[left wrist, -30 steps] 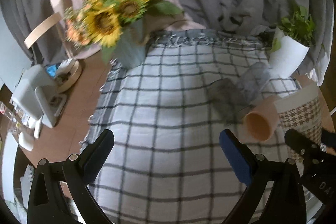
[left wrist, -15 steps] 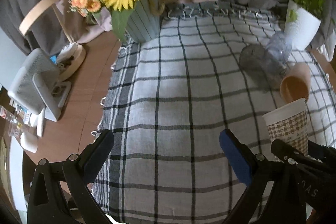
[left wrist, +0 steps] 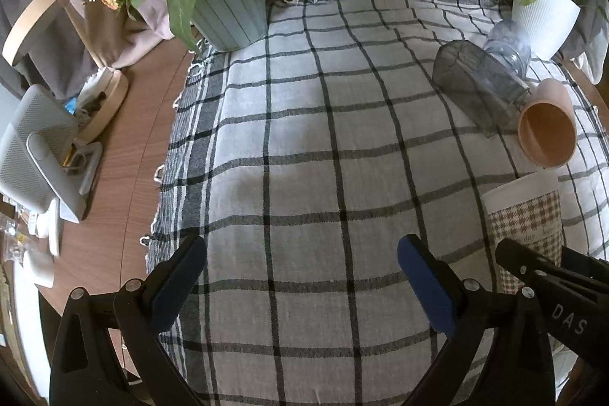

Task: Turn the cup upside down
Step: 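Lift the houndstooth cup with the right gripper and rotate it upright, then lower the cup rim-down onto the cloth with the right gripper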

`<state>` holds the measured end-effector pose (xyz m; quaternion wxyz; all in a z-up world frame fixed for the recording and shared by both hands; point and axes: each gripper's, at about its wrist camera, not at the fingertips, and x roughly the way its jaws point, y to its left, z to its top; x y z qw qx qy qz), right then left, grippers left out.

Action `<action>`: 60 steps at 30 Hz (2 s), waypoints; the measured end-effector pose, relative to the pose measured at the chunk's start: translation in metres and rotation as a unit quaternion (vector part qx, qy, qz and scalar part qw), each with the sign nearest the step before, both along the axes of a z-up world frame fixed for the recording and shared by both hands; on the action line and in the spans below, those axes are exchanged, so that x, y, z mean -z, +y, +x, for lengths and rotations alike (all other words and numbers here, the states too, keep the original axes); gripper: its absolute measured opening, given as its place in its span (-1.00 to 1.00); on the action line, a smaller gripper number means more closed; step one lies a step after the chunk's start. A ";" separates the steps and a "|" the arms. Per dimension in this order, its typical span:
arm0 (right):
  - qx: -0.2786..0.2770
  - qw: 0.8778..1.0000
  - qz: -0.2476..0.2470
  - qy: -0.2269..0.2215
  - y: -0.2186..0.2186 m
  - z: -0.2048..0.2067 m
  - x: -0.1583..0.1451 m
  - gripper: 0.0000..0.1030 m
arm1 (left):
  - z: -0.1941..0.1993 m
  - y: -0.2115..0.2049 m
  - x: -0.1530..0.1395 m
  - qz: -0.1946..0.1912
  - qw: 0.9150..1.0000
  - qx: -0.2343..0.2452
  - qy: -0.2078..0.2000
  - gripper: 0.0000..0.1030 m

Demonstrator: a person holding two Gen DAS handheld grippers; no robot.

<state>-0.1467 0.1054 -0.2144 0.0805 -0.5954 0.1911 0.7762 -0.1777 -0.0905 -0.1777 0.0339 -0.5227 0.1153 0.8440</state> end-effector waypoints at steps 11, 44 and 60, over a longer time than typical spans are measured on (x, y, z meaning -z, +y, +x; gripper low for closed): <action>-0.003 1.000 0.002 -0.004 -0.003 -0.003 0.002 0.27 | -0.001 -0.002 0.000 0.000 1.000 -0.008 -0.001 0.99; 0.017 0.990 0.138 0.037 0.112 0.104 -0.039 0.44 | 0.122 0.114 0.020 0.071 0.981 -0.001 0.181 0.99; 0.025 0.991 0.130 0.017 0.139 0.114 -0.005 0.44 | 0.116 0.140 0.058 0.061 0.980 -0.020 0.186 0.31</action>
